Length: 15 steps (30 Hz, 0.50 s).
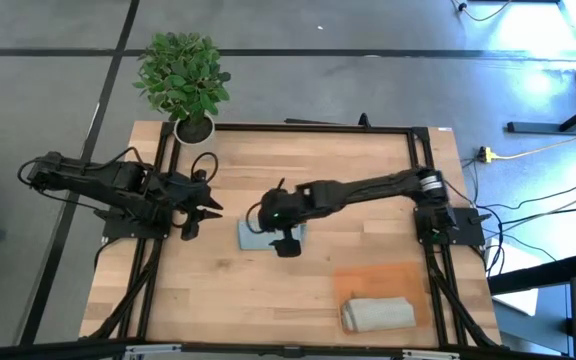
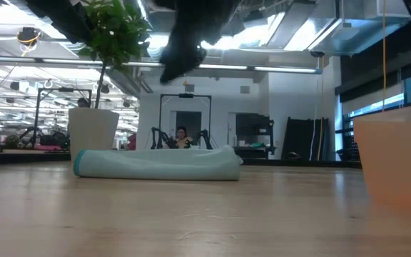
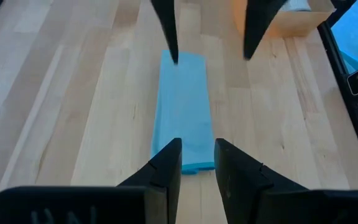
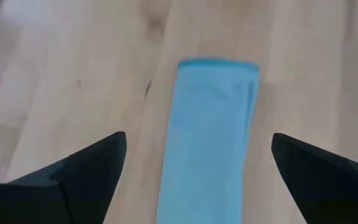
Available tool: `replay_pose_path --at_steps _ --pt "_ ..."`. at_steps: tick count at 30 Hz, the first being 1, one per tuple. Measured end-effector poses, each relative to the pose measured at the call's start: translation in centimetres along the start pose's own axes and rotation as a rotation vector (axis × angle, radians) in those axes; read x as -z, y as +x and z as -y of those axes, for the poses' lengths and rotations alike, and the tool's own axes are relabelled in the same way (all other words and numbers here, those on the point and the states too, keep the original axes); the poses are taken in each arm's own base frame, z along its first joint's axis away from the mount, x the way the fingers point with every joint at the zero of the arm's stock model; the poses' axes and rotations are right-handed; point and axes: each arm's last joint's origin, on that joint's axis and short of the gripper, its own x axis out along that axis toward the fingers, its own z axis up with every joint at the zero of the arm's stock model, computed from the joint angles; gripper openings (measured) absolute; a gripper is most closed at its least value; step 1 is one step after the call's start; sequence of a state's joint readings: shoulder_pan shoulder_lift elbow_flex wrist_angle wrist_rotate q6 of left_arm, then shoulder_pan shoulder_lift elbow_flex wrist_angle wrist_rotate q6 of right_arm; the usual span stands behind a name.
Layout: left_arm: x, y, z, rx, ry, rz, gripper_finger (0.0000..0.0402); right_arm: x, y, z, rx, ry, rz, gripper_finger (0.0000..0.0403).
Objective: Roll microfiber towels into tight, uniform cylinder then place into a basket
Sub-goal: Put the rolled light blue microfiber towel into the orange bin
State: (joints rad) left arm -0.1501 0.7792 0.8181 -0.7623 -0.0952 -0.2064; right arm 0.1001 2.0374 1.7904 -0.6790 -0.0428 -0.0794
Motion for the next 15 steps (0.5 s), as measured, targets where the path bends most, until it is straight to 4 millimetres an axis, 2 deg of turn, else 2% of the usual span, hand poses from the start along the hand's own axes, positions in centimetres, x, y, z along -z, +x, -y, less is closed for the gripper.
replay_pose_path --at_steps 9,15 --pt "0.0 0.0 0.0 0.000 0.000 0.000 0.0085 1.1 4.9 0.2 -0.018 -0.054 -0.146 0.0400" --pt "0.0 0.0 0.0 0.000 0.000 0.001 0.0085 2.2 7.1 1.0 -0.017 -0.039 -0.203 0.0400"
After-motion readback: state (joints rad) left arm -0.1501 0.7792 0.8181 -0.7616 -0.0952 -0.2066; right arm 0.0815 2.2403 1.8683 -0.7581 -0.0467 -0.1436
